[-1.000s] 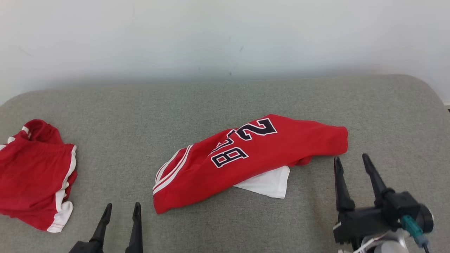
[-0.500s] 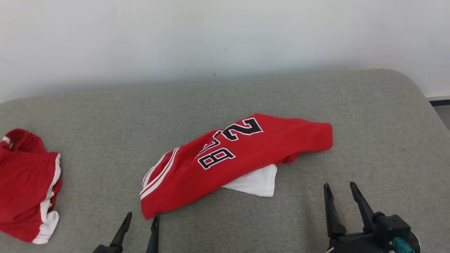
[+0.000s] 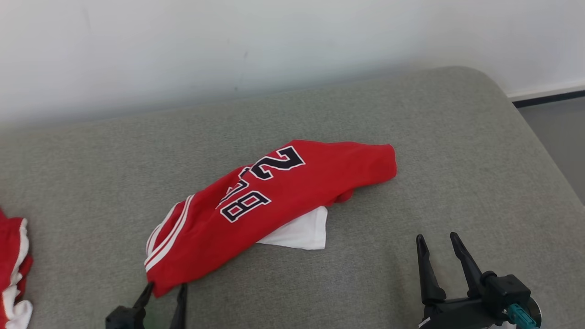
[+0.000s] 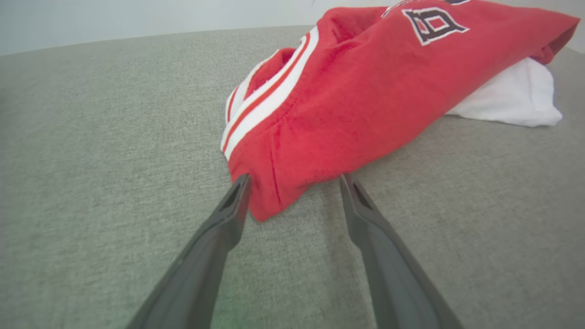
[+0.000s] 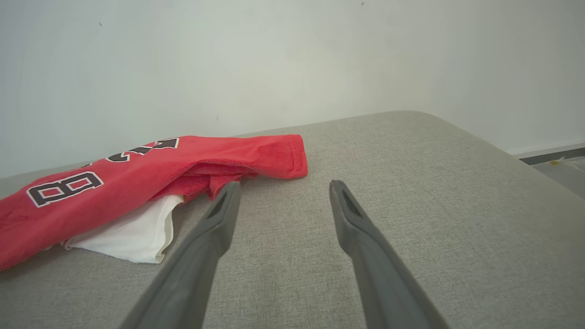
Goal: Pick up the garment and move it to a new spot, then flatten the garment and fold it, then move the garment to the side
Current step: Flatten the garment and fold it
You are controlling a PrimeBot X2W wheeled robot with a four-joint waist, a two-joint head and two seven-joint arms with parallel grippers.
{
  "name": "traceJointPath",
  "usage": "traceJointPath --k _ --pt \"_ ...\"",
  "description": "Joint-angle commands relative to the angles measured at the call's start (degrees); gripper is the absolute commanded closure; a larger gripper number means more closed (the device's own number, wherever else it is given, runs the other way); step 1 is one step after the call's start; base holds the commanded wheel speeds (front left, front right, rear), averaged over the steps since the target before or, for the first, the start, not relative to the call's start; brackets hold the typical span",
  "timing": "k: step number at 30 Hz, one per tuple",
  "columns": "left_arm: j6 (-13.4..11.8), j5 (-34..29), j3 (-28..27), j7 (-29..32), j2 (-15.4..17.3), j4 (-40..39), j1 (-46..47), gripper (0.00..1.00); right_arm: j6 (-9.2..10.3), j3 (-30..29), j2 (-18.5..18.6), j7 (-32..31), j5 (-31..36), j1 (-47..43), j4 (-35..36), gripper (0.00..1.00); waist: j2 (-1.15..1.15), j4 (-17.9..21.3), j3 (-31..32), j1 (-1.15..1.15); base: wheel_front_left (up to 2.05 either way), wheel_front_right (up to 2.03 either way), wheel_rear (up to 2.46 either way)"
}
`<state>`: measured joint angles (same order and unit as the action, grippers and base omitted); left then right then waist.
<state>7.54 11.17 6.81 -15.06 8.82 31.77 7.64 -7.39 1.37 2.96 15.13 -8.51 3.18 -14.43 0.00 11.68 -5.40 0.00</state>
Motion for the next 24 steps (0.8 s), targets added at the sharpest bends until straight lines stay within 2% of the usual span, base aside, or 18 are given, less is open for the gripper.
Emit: traceJointPath --k 1,3,5,6,12,16,24 --pt "-0.11 0.62 -0.30 -0.17 0.39 0.94 1.50 0.00 -0.21 0.14 -0.14 0.02 -0.36 0.12 -0.06 0.00 0.00 1.58 -1.10 0.00 0.00 0.00 0.00" --pt "-0.11 0.97 -0.53 -0.17 0.75 2.40 2.16 0.00 -0.21 0.08 -0.12 0.02 -0.57 0.17 0.05 0.00 0.00 2.00 -1.39 0.00 0.00 0.00 0.00" --pt "-0.11 0.93 -0.55 -0.17 0.95 3.11 2.98 0.74 -0.21 0.06 -0.13 0.02 -0.67 0.14 0.02 0.00 0.00 2.15 -1.43 0.00 0.00 0.00 0.00" --pt "-0.11 0.86 -0.58 -0.17 1.05 2.95 3.42 1.00 -0.21 -0.06 -0.13 0.02 -0.58 0.05 0.04 0.00 0.00 2.07 -1.44 0.00 0.00 0.00 0.00" --pt "-0.11 0.52 0.51 -0.17 0.71 0.01 2.69 1.00 -0.21 -0.38 -0.13 0.02 -0.88 -0.91 0.08 0.00 0.00 0.53 -0.50 0.00 0.00 0.00 0.00" --pt "-0.11 0.42 2.64 -0.17 0.03 -6.91 0.14 1.00 -0.21 -0.79 -0.10 0.02 -1.14 -1.57 -0.11 0.00 0.00 -1.69 0.93 0.00 0.00 0.00 0.00" --pt "-0.11 1.17 12.05 -0.17 2.19 -19.78 -6.78 1.00 -0.21 -1.41 -0.11 0.02 -1.68 -3.43 -0.70 0.00 0.00 -6.92 3.39 0.00 0.00 0.00 0.00"
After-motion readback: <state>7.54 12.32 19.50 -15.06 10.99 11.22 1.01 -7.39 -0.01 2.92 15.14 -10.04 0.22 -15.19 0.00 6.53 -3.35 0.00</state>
